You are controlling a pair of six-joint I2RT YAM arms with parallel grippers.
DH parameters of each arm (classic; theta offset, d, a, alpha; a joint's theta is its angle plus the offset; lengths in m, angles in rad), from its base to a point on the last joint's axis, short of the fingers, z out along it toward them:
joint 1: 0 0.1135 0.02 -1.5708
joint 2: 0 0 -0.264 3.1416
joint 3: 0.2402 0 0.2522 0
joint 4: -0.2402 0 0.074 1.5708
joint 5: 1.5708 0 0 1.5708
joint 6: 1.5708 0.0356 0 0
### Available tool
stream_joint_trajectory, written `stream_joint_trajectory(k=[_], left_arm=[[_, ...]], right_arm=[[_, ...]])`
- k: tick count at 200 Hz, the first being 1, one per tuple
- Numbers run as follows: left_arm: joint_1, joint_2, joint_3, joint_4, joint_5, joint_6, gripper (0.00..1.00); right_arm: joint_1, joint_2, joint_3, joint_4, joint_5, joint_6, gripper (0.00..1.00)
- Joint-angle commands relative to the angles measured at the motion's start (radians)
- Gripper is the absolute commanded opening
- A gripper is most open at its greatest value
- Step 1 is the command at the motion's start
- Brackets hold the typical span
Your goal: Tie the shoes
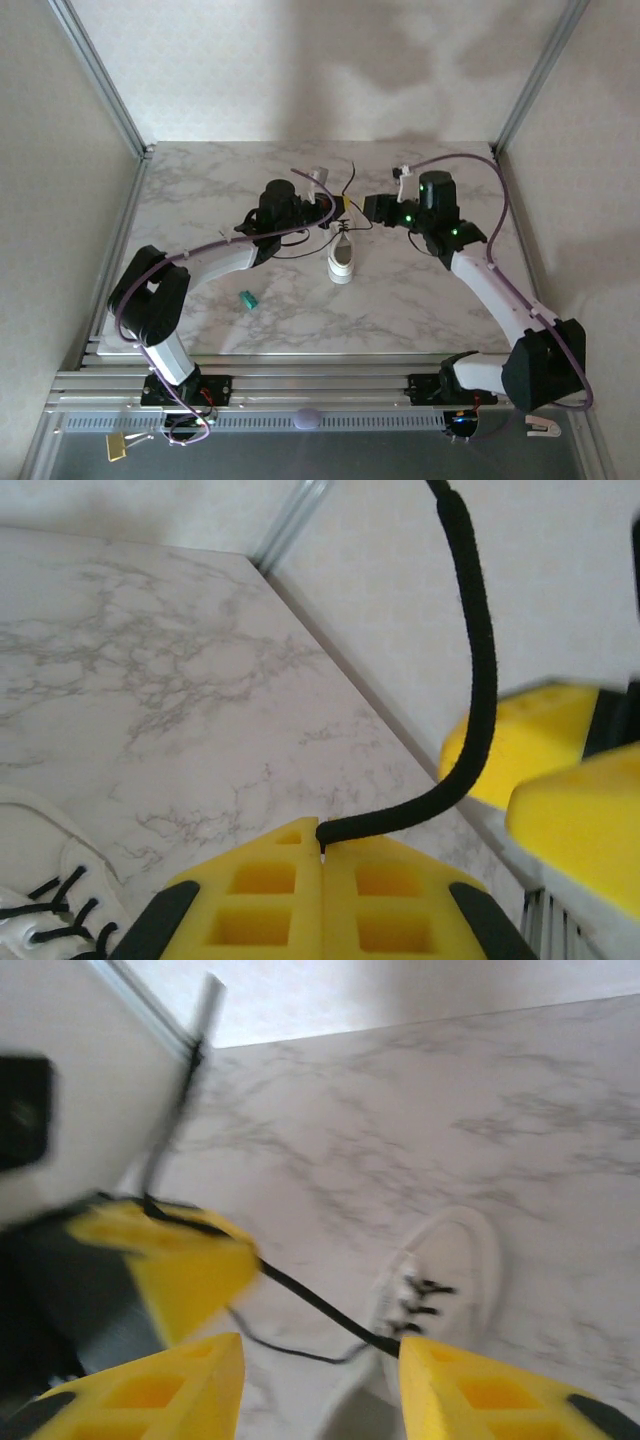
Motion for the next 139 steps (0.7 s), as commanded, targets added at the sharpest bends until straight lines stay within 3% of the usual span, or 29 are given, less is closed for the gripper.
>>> stream_joint_trajectory(k=[1,17,57,139], left_arm=[[0.027,0.011,-0.02,0.052,-0.073,-0.111,0.0],[0.045,0.02,-0.026,0.045,-0.094,-0.163,0.0],[0.074,0.039,-0.035,0.008,-0.132,-0.219,0.0],[0.113,0.079,-0.033,-0.018,-0.131,-0.264,0.0]], right_arm=[[-0.006,0.004,-0.135,0.168,0.14,-0.102,0.48],[-0.012,0.043,-0.169,0.233,0.117,-0.149,0.5],[-0.038,0.209,-0.135,0.304,-0.074,-0.228,0.48],[-0.068,0.414,-0.104,0.471,-0.122,-0.229,0.45]])
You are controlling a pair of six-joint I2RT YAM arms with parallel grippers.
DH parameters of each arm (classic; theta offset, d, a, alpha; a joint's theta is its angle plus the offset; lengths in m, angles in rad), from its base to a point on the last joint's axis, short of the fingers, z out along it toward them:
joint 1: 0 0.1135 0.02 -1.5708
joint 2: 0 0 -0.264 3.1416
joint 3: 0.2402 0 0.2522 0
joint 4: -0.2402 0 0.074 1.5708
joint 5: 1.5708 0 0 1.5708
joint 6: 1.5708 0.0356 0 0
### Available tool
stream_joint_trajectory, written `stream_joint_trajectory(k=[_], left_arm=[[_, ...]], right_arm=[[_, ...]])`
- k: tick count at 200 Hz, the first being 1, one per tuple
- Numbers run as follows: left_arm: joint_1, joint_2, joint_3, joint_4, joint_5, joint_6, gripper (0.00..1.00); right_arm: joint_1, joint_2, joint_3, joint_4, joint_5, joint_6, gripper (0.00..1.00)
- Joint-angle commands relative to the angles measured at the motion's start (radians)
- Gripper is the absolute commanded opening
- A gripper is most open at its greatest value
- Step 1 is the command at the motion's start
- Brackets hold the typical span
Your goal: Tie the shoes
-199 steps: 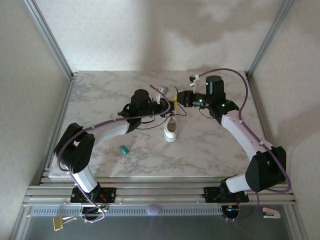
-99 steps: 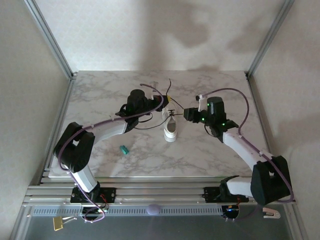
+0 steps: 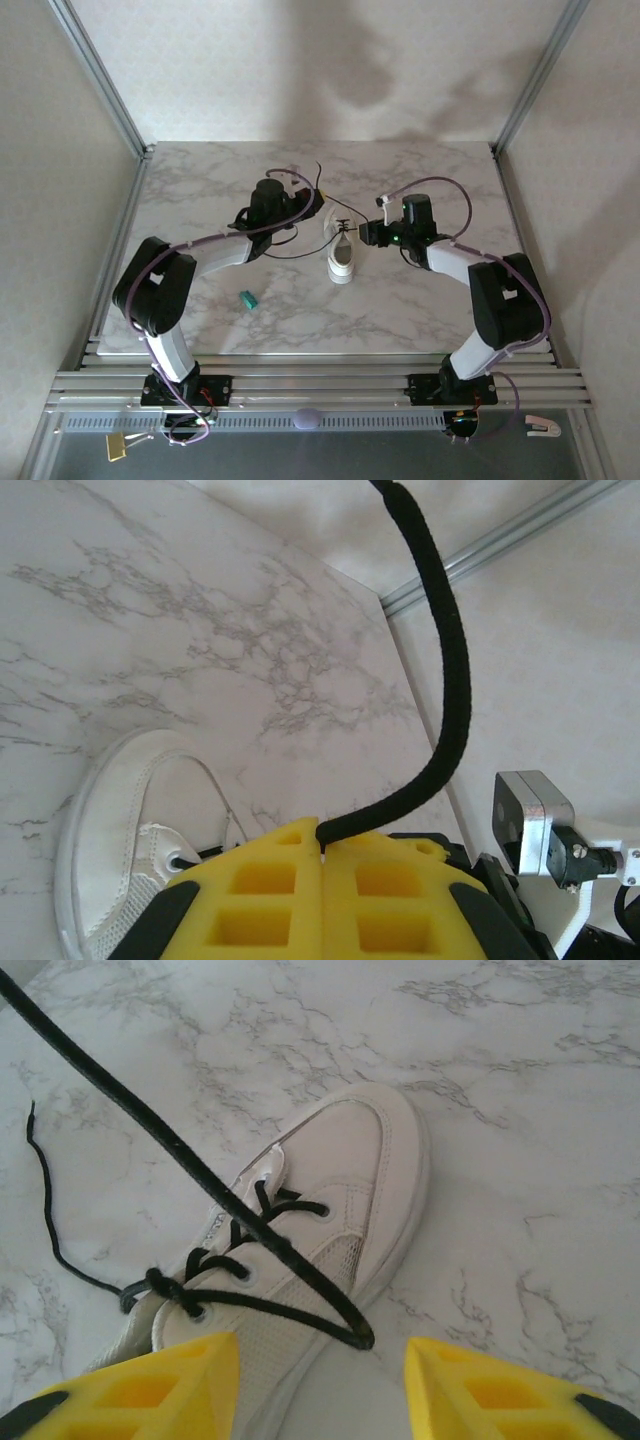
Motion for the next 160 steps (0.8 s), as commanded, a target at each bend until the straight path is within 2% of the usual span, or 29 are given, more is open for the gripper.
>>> stream_joint_trajectory(k=[1,50,84,160], left_arm=[[0.015,0.012,-0.005,-0.012,-0.019,-0.022,0.0],[0.042,0.013,0.002,-0.104,-0.082,-0.031,0.0],[0.05,0.009,-0.005,-0.108,-0.076,-0.036,0.0],[0.06,0.007,-0.015,-0.143,-0.089,-0.044,0.0]], right_arm=[[-0.014,0.028,0.029,0.099,-0.029,0.004,0.45],[-0.025,0.079,0.033,0.189,-0.107,0.085,0.45],[-0.025,0.104,0.048,0.228,-0.181,0.136,0.46],[-0.025,0.158,0.06,0.226,-0.204,0.175,0.44]])
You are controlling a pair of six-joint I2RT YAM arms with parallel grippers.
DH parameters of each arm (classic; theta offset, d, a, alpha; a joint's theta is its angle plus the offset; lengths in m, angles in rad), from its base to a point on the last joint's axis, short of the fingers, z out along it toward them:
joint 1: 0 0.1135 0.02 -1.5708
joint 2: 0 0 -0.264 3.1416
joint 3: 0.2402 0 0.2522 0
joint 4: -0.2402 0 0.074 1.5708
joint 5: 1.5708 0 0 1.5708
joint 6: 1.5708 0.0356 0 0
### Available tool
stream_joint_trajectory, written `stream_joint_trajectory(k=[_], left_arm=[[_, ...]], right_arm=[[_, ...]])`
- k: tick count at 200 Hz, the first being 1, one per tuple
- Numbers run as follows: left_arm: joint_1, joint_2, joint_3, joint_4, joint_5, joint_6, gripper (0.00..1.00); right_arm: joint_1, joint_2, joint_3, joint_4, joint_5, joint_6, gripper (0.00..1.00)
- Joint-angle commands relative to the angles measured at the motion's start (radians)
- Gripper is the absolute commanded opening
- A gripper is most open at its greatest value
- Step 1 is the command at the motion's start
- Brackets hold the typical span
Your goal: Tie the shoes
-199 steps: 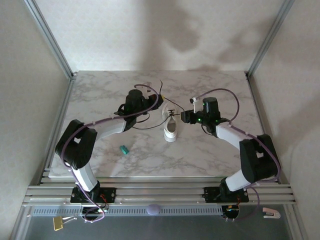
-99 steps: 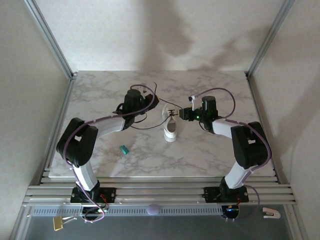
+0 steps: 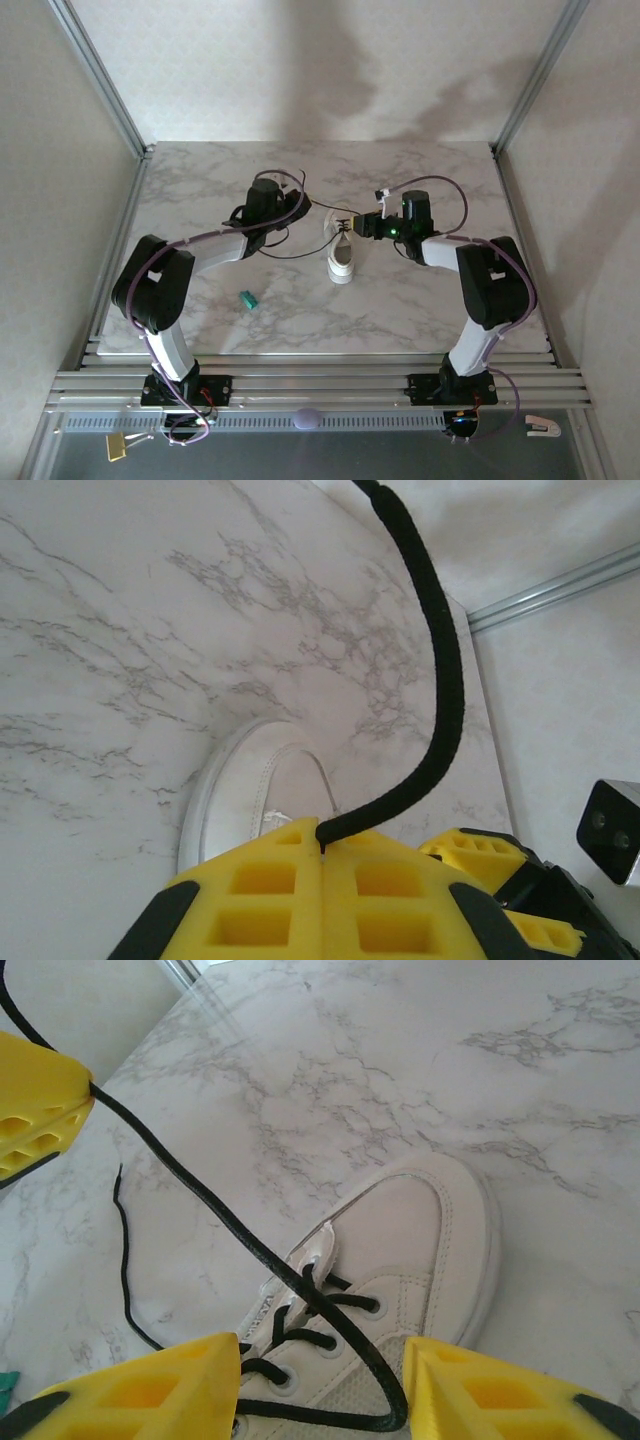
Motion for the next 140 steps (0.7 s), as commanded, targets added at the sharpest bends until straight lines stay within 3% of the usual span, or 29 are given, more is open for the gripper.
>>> stream_joint_trajectory(k=[1,23,74,113,140], left_arm=[[0.012,0.002,-0.015,-0.011,-0.02,-0.015,0.0],[0.014,-0.001,-0.018,-0.014,-0.023,-0.016,0.0],[0.016,-0.011,-0.04,-0.008,-0.022,-0.019,0.0],[0.014,-0.041,-0.083,-0.016,-0.017,-0.014,0.0],[0.014,-0.095,-0.151,-0.029,-0.043,-0.007,0.0]], right_arm=[[-0.002,0.03,0.028,0.023,-0.037,0.027,0.44],[-0.003,0.035,0.025,0.024,-0.039,0.037,0.37],[-0.003,-0.011,0.005,0.025,-0.016,0.037,0.02],[0.009,-0.084,0.015,-0.052,-0.008,-0.006,0.0],[0.054,-0.124,0.077,-0.254,0.044,-0.119,0.0]])
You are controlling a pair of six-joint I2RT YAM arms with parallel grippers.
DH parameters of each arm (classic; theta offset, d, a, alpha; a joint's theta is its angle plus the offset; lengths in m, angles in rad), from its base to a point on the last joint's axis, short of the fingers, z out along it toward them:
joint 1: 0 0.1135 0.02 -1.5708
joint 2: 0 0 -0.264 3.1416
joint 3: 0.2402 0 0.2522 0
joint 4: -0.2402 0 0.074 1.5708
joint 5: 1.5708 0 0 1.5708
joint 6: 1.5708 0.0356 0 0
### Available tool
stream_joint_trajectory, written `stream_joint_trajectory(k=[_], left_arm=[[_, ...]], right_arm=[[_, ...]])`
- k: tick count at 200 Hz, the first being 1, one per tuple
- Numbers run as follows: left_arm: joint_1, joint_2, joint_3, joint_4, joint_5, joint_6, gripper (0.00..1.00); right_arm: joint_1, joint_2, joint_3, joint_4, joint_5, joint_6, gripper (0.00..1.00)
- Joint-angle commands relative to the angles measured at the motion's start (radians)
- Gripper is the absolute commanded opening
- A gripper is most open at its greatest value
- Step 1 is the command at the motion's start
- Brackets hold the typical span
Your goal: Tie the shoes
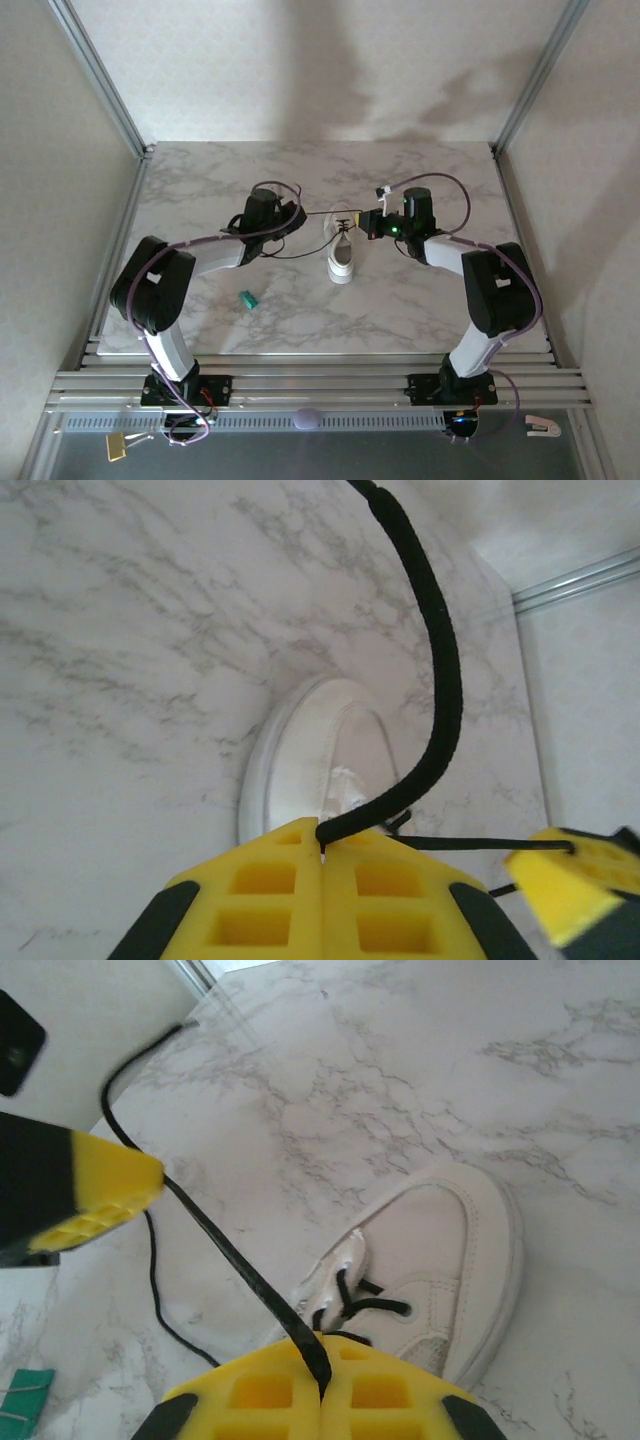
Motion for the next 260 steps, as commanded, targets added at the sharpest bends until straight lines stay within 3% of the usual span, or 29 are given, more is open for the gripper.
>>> stream_joint_trajectory(k=[1,49,101,131,156,191,260], left_arm=[[0.008,-0.082,-0.057,-0.02,-0.043,0.0,0.0],[0.018,-0.144,-0.147,-0.047,-0.113,0.015,0.16],[0.031,-0.163,-0.162,-0.097,-0.154,0.037,0.52],[0.043,-0.248,-0.184,-0.188,-0.285,0.069,0.5],[0.057,-0.306,-0.178,-0.352,-0.443,0.087,0.51],[0.102,-0.302,-0.123,-0.592,-0.581,0.029,0.51],[0.128,-0.07,0.076,-0.764,-0.58,0.029,0.47]], right_arm=[[0.044,-0.052,0.07,-0.185,0.054,-0.117,0.0],[0.129,-0.04,0.203,-0.496,0.212,-0.286,0.0],[0.185,0.0,0.325,-0.719,0.352,-0.368,0.0],[0.207,0.006,0.362,-0.778,0.421,-0.381,0.0],[0.215,0.006,0.372,-0.797,0.444,-0.379,0.0],[0.227,0.011,0.377,-0.798,0.457,-0.371,0.0],[0.241,0.02,0.375,-0.791,0.475,-0.372,0.0]])
